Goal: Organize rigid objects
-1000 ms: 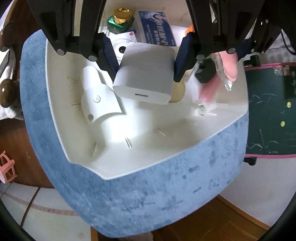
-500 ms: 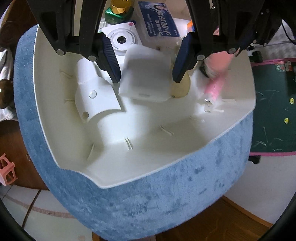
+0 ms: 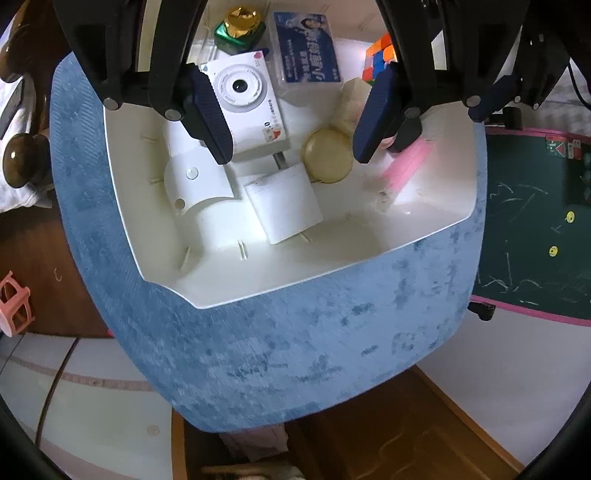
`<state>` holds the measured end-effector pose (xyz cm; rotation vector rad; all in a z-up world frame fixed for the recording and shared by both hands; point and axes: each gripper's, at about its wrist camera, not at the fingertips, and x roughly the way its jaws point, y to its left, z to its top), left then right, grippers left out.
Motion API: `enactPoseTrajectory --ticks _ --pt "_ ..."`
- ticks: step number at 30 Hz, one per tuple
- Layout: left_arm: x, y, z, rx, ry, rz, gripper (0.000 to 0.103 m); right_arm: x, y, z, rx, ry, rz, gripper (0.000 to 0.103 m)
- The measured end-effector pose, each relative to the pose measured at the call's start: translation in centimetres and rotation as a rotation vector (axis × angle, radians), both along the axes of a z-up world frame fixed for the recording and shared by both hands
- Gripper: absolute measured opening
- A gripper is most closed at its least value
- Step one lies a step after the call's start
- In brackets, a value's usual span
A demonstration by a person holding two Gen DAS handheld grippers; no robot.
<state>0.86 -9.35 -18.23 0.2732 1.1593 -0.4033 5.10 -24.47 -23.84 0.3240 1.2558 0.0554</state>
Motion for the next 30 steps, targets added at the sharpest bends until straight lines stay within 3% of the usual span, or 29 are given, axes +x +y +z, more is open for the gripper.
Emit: enactPoseTrajectory --ticks 7,16,22,30 --pt "-1.6 2.5 4.2 -0.014 -0.085 0.056 0.079 -2.1 1.5 3.8 -0.034 -0.084 0.021 0.068" --pt "-4.0 6.8 8.9 -0.073 -0.147 0.208 0.079 -7.4 3.1 9.8 -0.102 -0.217 0.028 0.068" --pt "-5.1 8.4 10.9 -0.122 -0.167 0.296 0.079 -11.1 4.0 12.7 -0.183 -0.295 0.002 0.068" --pt "-6.0 9.0 12.0 -0.107 -0.183 0.369 0.079 -14.0 5.1 15.8 -0.242 -0.364 0.000 0.073"
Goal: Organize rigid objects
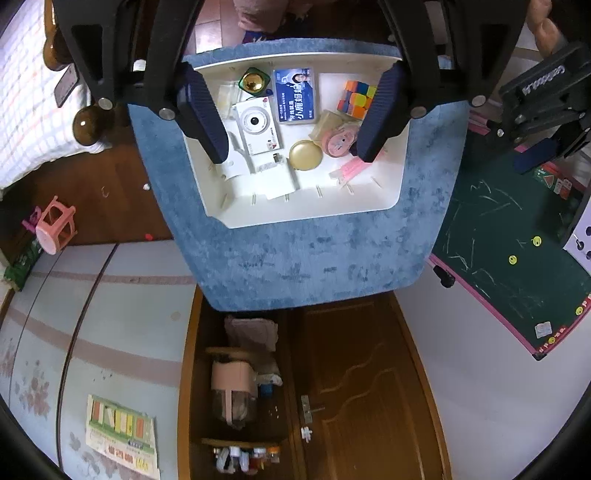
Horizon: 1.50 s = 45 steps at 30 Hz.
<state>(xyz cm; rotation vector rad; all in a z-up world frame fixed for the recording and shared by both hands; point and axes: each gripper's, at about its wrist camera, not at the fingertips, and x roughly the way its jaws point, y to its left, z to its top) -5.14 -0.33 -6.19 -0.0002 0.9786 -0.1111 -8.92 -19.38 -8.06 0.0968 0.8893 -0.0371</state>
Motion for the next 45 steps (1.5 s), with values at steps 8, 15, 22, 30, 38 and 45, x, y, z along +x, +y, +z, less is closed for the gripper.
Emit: enactPoseTrajectory --ticks 8,15,22,30,38,45 --pt "-0.3 -0.6 1.3 0.017 -0.020 0.040 0.079 -0.9 0.3 2.2 -0.034 -0.040 0.024 0.079" --pt "-0.4 -1.1 2.5 0.033 -0.054 0.059 0.079 -1.0 0.7 3.8 -0.089 -0.084 0.052 0.079" --pt "0.0 -1.1 2.8 0.052 -0.053 0.078 0.079 -0.4 0.5 4.5 -0.091 -0.092 0.057 0.080" --pt "0.5 -1.4 3.1 0.063 -0.047 0.090 0.079 0.3 0.3 5.3 -0.101 -0.113 0.069 0.080" --pt "1.0 -2.2 3.5 0.073 -0.053 0.093 0.079 1.1 -0.5 5.6 -0.087 -0.117 0.071 0.080" --pt "1.6 -2.7 3.5 0.074 -0.037 0.102 0.079 1.9 -0.9 5.4 -0.080 -0.109 0.088 0.080"
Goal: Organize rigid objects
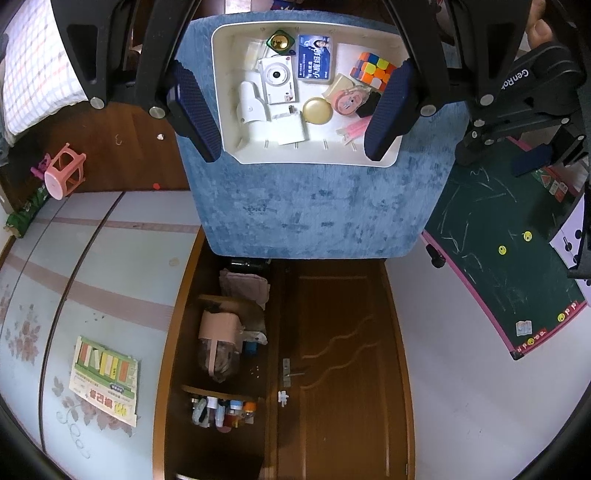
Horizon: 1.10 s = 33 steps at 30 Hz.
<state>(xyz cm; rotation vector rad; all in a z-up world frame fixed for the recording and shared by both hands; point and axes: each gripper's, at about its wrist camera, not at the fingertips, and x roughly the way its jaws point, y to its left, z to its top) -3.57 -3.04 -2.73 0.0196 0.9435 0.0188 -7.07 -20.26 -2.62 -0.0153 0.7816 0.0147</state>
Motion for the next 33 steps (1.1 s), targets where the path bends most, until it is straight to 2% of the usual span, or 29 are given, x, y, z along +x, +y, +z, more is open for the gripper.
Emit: enactPoseTrajectory --ticks 33 --pt "2.8 -2.1 -1.0 0.014 0.053 0.009 0.080 3.2 -2.2 -0.9 0.030 0.035 0.016 0.080"
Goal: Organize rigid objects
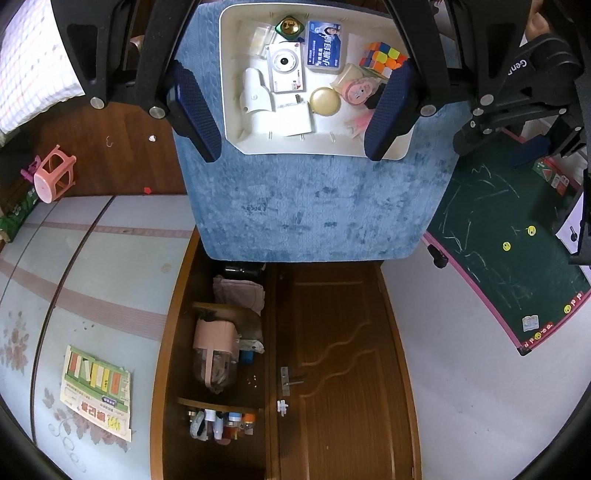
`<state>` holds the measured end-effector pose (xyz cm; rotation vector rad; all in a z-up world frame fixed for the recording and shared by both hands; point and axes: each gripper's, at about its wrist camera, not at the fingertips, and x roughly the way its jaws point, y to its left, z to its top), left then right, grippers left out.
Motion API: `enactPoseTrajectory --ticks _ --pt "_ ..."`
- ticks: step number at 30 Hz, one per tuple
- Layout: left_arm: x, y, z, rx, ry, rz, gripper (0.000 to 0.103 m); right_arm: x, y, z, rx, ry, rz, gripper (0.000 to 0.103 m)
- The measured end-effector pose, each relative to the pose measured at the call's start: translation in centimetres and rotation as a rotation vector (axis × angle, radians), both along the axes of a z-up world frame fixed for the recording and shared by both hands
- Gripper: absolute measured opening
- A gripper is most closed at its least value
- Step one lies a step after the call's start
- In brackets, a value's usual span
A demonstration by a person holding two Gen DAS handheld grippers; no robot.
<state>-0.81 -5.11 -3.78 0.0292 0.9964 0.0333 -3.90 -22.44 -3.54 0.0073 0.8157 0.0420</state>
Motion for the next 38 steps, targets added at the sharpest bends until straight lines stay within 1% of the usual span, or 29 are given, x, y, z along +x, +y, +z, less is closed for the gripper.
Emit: enactPoseTrajectory --ticks 5,16,38 --pt "0.0 -0.1 0.0 0.000 -0.002 0.001 0.080 0.9 -0.1 -0.3 0.003 0.010 0.010 0.080" --pt "0.2 -0.3 -0.2 0.000 0.004 -0.001 0.080 1.3 -0.1 -0.6 0.007 0.016 0.015 0.080" --pt "-0.7 -1.0 -0.8 0.000 0.015 0.001 0.080 0.9 0.0 -0.9 0.015 0.022 0.014 0.080"
